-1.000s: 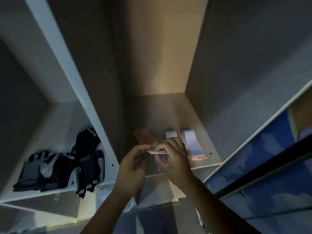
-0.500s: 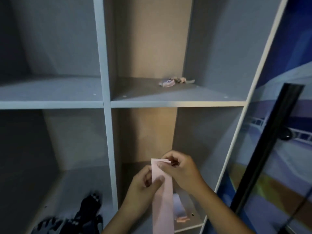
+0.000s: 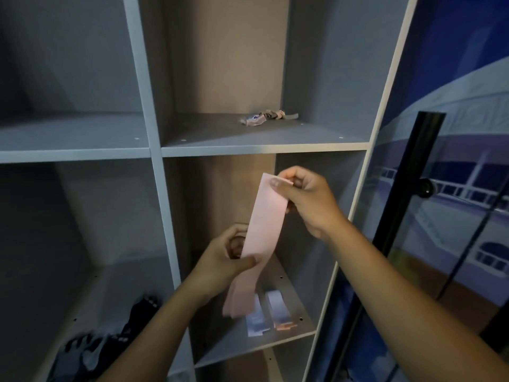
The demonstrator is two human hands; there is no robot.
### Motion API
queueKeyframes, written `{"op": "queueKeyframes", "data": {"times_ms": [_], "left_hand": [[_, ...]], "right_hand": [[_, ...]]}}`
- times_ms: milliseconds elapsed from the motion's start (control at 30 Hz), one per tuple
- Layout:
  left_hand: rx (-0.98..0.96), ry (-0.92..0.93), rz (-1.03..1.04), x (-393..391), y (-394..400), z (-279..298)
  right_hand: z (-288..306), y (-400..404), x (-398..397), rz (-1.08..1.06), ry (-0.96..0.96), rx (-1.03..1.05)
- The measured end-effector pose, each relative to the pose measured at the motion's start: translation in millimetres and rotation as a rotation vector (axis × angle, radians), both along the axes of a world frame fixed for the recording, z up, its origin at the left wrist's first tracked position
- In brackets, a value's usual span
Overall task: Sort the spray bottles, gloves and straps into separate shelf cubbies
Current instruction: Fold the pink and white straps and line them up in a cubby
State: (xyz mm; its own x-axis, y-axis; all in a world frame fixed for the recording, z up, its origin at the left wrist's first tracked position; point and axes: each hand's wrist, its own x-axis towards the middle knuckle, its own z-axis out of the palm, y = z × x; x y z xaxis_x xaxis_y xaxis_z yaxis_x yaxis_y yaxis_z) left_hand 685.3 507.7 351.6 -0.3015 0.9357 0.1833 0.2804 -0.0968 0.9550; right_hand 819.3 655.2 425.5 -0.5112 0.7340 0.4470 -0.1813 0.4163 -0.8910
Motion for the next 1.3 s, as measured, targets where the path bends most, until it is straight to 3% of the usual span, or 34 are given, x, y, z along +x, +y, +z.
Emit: {"op": "queueKeyframes", "data": {"times_ms": [100, 167, 267, 400, 467, 533, 633, 700, 933, 1067, 1200, 1300], "left_hand": [[0.038, -0.146, 0.02, 12, 7, -4], [0.069, -0.217, 0.016, 17, 10, -2], [0.094, -0.2, 0.0, 21, 16, 9], [0.128, -0.132, -0.025, 21, 27, 30], [0.125, -0.146, -0.033, 22, 35, 41], [0.105, -0.135, -0.015, 21, 41, 52], [0.107, -0.064, 0.01, 16, 47, 63], [0.097, -0.046, 0.008, 12, 47, 68], [0.057, 0.01, 0.071, 2, 37, 81], [0.005, -0.189, 0.106, -5, 33, 83], [-0.033, -0.208, 0.153, -7, 32, 81], [-0.058, -0.321, 0.13, -10, 34, 81]], "right_hand": [[2, 19, 5, -0.047, -0.023, 0.015], [-7, 36, 10, -0.115, -0.135, 0.036], [-28, 55, 24, -0.104, -0.366, -0.027], [-52, 57, 40, 0.023, -0.46, -0.24], [-57, 54, 44, -0.068, -0.422, -0.111], [-52, 46, 49, -0.202, -0.206, 0.078], [-36, 26, 53, 0.036, 0.008, 0.092], [-29, 16, 47, 0.119, -0.066, 0.156], [-22, 9, 24, 0.073, -0.199, 0.275], [-22, 9, 18, 0.027, -0.235, 0.382], [-25, 7, 12, -0.065, -0.233, 0.538], [-32, 5, 8, -0.135, -0.292, 0.617]]}}
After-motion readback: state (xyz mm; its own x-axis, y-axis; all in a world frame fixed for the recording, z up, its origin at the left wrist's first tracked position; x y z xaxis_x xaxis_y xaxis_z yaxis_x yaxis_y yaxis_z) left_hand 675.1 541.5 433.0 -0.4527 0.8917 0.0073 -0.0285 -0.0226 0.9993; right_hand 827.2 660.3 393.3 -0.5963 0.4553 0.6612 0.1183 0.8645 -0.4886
